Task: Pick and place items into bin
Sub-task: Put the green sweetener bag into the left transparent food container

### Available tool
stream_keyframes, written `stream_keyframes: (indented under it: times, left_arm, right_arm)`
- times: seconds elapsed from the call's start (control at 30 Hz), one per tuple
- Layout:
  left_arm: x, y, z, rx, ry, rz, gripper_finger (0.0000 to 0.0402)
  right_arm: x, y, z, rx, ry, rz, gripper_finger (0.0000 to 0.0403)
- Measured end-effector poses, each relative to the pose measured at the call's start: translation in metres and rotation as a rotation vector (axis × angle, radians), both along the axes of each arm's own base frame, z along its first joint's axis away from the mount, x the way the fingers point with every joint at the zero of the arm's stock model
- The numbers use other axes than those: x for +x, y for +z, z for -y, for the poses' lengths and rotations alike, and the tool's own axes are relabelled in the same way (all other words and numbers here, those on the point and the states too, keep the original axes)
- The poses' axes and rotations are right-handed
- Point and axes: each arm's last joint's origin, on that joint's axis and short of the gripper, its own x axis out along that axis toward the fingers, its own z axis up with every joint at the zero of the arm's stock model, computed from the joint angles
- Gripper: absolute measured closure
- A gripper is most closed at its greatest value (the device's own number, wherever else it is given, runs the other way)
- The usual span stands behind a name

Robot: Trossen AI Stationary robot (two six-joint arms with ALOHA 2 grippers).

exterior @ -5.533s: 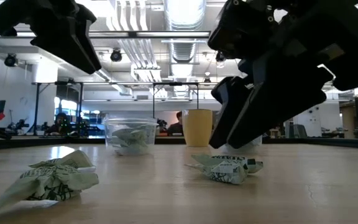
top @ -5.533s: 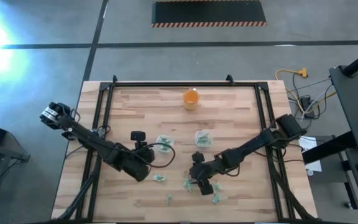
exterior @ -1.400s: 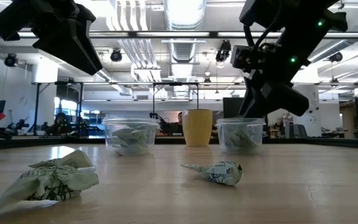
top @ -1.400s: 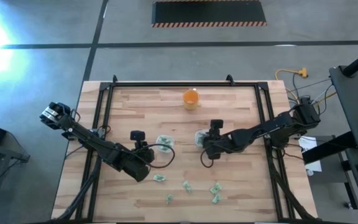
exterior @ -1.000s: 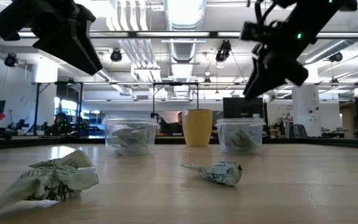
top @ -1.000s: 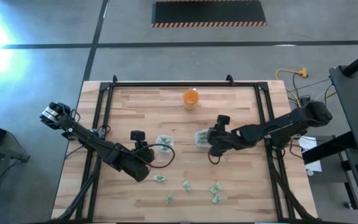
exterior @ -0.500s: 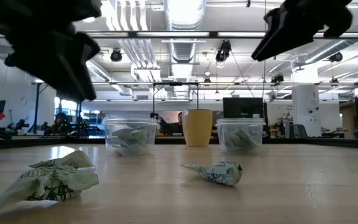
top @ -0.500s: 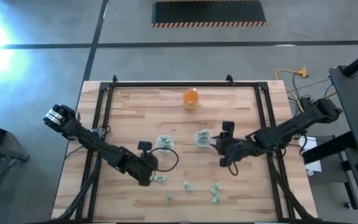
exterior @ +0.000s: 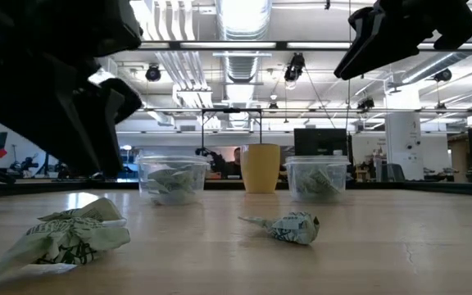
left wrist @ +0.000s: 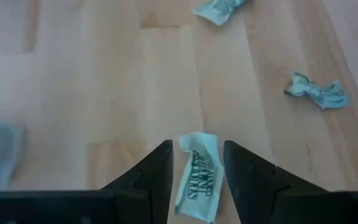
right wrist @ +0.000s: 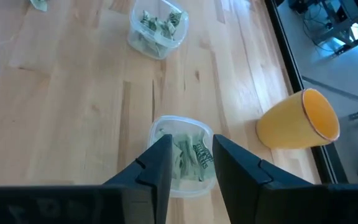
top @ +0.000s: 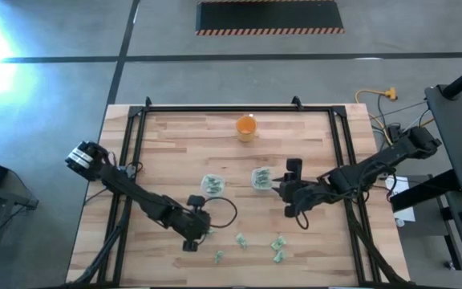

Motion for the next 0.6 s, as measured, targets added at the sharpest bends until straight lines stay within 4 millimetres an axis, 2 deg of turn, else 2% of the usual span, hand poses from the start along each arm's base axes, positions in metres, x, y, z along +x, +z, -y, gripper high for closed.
stream_keyframes:
  times: [0.3,0.6]
  left_arm:
    - [0.003,-0.020,0.003,-0.004,0.006,-0.065,0.0277]
    - [0.004,-0.029,0.005,-0.018,0.016,-0.100,0.0277]
  right_arm:
    - [0.000,-0.001,0.000,0.001,-0.002,-0.001,0.0310]
    - [0.000,0.000,0.000,0.001,-0.002,0.000,0.0322]
